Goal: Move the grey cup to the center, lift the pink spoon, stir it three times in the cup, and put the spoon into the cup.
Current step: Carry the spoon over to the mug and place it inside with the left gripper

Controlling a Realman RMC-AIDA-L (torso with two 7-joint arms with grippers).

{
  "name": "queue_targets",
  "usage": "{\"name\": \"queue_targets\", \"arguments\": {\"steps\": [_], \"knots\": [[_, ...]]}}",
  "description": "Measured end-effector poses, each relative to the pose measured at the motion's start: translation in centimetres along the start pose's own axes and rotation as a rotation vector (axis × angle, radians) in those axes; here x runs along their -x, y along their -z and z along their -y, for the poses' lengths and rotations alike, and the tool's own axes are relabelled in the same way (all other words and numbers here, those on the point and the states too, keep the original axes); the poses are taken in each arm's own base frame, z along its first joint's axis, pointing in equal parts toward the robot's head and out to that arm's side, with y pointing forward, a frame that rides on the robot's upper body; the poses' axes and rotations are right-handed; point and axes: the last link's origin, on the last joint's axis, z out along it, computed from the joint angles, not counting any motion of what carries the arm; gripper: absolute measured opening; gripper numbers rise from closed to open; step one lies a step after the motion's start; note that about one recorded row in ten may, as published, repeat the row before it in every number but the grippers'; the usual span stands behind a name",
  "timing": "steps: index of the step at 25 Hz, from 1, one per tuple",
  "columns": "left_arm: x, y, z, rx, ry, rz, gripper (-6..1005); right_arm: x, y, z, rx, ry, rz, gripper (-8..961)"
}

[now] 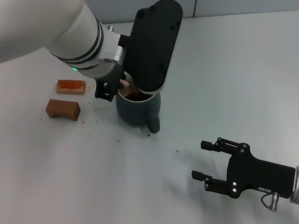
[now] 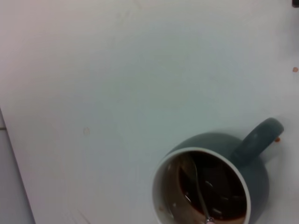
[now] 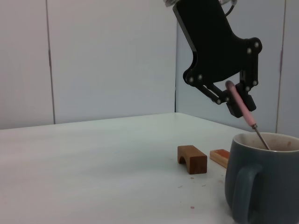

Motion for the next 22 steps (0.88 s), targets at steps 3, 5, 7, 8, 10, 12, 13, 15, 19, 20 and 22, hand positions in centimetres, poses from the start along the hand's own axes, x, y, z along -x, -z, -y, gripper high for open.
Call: {"name": "queue_targets", "arguments": {"steps": [3,5,7,8,10,12,13,15,19,20,22], "knots": [[0.5,0.0,0.0,0.008,0.012,0.015,278,0.0,0.0,0.0,0.0,0.0,0.0,729],[0.7,0.1,-0.1,0.016,0.019,0.02,279,0.0,0.0,0.0,0.0,0.0,0.0,729],[0.7,0.1,-0.2,0.019,0.021,0.019,281,0.0,0.0,0.0,0.0,0.0,0.0,729],[0.7,0.1,-0.2,0.019,0.021,0.019,282,0.0,0.0,0.0,0.0,0.0,0.0,729],[0.6,0.2,-0.6,0.028,0.026,0.006,283,0.0,0.0,0.0,0.001,0.001,0.001,729],[0.4,0.2,-1.0,0.027,0.031,-0.017,285,0.1,-0.1,0.1,0.002,0.002,0.001,729],[0.4,0.2,-1.0,0.025,0.033,-0.02,286,0.1,-0.1,0.1,0.002,0.002,0.001,729],[0.3,0.2,-1.1,0.022,0.037,-0.035,287,0.1,-0.1,0.1,0.003,0.003,0.001,729],[0.2,0.2,-1.1,0.018,0.05,-0.056,290,0.1,-0.2,0.2,0.004,0.004,0.002,729],[0.2,0.2,-1.1,0.019,0.053,-0.056,291,0.2,-0.2,0.2,0.004,0.004,0.002,729],[0.2,0.0,-1.3,0.026,0.066,-0.051,293,0.2,-0.2,0.2,0.004,0.004,0.002,730]]}}
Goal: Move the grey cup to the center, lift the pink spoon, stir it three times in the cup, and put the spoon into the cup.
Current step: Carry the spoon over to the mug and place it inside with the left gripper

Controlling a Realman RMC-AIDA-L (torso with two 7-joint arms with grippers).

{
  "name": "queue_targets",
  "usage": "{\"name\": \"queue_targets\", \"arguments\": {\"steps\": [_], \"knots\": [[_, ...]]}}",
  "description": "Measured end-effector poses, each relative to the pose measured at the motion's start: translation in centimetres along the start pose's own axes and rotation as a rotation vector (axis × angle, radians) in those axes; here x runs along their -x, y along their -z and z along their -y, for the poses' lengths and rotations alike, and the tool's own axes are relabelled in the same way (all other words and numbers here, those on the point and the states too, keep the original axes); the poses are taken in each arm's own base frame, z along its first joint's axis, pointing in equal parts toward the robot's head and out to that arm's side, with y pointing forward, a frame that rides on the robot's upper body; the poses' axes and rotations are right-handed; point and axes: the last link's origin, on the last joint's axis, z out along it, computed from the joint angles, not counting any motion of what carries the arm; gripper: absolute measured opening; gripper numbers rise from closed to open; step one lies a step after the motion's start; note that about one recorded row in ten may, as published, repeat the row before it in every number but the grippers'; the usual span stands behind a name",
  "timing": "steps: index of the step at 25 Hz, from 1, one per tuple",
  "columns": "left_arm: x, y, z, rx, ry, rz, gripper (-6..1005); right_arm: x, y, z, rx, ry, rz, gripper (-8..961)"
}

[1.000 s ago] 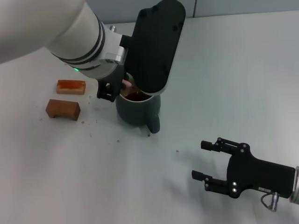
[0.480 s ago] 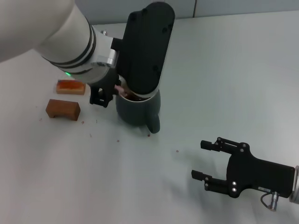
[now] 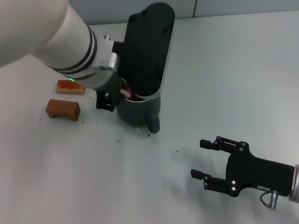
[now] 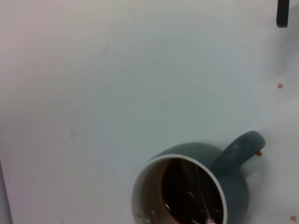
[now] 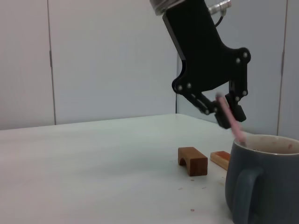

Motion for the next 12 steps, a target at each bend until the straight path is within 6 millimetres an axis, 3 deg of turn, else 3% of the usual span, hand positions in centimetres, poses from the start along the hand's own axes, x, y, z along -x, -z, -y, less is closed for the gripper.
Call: {"name": "queue_targets", "arguments": {"steps": [7,12], "knots": [[0.35,-0.41,-0.26,-0.002,0.049,-0.01,298,-0.02,0.03,-0.03,-0.001,-0.001,0.0,730],[0.25,0.03,-0.5,-0.017,0.065,-0.051,401,-0.03,0.04,-0.04,-0.001,-0.001,0.0,730]]}}
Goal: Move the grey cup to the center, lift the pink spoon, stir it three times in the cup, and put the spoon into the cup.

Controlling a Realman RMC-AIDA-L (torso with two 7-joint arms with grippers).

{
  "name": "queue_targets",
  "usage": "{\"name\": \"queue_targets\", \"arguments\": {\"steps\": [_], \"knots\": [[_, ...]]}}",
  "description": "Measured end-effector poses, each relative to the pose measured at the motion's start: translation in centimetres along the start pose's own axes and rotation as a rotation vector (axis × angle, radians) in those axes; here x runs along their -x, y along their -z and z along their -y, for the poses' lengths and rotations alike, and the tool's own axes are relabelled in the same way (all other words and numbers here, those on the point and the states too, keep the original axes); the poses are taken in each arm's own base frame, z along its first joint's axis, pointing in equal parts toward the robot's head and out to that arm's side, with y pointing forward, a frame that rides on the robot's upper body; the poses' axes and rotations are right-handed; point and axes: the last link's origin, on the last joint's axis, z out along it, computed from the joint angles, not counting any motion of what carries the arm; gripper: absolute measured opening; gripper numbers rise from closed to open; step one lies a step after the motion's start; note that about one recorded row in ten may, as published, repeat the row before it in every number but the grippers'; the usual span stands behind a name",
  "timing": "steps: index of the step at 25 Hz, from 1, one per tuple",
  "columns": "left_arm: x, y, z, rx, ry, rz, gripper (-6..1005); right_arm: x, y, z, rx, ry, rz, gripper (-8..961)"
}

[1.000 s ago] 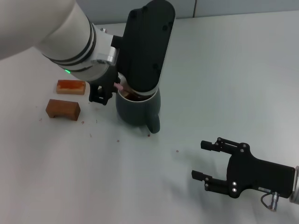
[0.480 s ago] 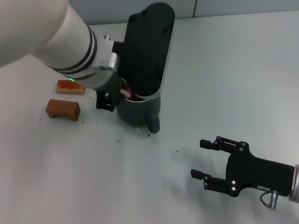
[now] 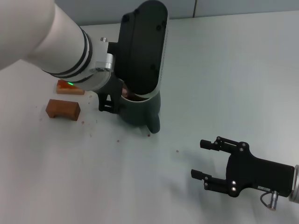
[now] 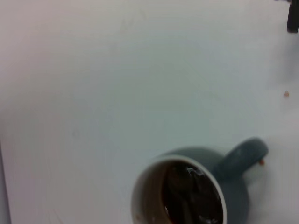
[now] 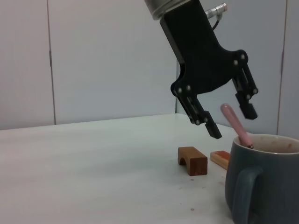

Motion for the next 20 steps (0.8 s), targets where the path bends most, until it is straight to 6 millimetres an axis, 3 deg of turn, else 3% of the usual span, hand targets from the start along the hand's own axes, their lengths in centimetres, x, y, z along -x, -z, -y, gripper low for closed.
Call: {"name": "queue_targets", "arguments": {"steps": [5,11,15,20], "knots": [[0.0,1.6,0.5,-0.024,0.069,-0.191,505,0.0,0.0,0.0,0.0,-0.001,0.001,729],[2.2,3.4,1.4,-0.17,0.284,-0.564,764,0.0,0.1,0.0,-0.006,-0.003,0.002,729],[5.2,4.2,1.1,-0.266,0.46,-0.854,812,0.1,0.2,0.2,-0.018,-0.001,0.006,729],[10.0,3.1,-0.4,-0.363,0.691,-1.117,809,0.2,0.4,0.3,-0.026,0.001,0.015,730]]}}
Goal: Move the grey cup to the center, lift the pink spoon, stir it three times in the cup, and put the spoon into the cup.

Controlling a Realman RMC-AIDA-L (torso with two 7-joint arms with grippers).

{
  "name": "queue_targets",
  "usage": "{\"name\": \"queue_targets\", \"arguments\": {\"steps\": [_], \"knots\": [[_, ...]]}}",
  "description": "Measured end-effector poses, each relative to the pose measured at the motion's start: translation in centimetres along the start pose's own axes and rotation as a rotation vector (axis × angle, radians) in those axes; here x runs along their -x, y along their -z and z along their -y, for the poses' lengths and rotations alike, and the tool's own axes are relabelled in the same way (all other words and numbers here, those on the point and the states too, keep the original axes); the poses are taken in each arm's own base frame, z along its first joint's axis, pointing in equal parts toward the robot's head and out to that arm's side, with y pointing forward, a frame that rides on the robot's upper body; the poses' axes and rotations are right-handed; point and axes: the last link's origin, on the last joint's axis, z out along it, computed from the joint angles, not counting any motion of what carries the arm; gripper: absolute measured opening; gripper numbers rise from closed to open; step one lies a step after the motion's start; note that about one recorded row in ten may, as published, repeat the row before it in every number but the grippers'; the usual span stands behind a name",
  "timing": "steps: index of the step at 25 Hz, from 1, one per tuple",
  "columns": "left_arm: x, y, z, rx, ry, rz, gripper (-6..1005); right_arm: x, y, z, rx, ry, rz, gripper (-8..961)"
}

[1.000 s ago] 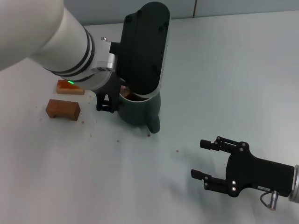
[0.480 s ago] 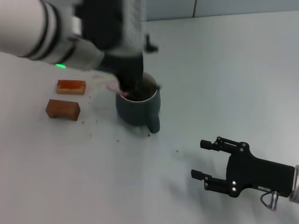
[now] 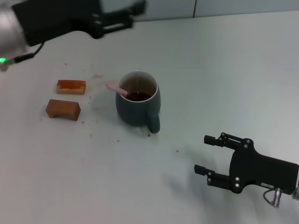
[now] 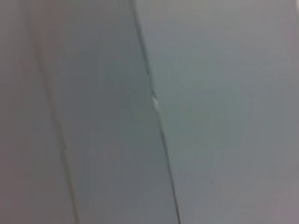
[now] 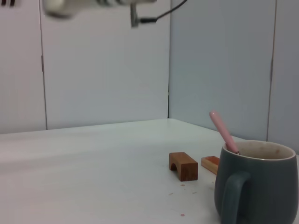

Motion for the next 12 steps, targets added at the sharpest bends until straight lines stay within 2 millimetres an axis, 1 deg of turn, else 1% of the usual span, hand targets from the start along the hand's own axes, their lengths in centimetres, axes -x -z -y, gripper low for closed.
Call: {"name": "queue_targets", "arguments": {"steps": [3,5,8,9,11,12], "knots": [[2.7,2.3,0.2,-0.068,0.101,-0.12,808,-0.1,0.1,-0.1,-0.004,-0.003,-0.001,730],[4.7,4.0,-0.5,-0.107,0.133,-0.196,808,-0.1,0.3,0.0,-0.014,-0.004,-0.002,730],[7.1,6.2,-2.3,-0.163,0.117,-0.278,807,-0.2,0.6,0.0,-0.028,-0.004,-0.005,729],[8.0,6.8,-3.3,-0.175,0.096,-0.287,807,-0.3,0.7,0.0,-0.032,-0.005,-0.004,729],[9.9,8.1,-5.2,-0.216,0.048,-0.261,807,-0.3,0.8,0.0,-0.04,-0.005,-0.002,730],[10.6,8.5,-5.8,-0.233,0.037,-0.242,807,-0.3,0.8,0.0,-0.042,-0.004,-0.002,730]]}}
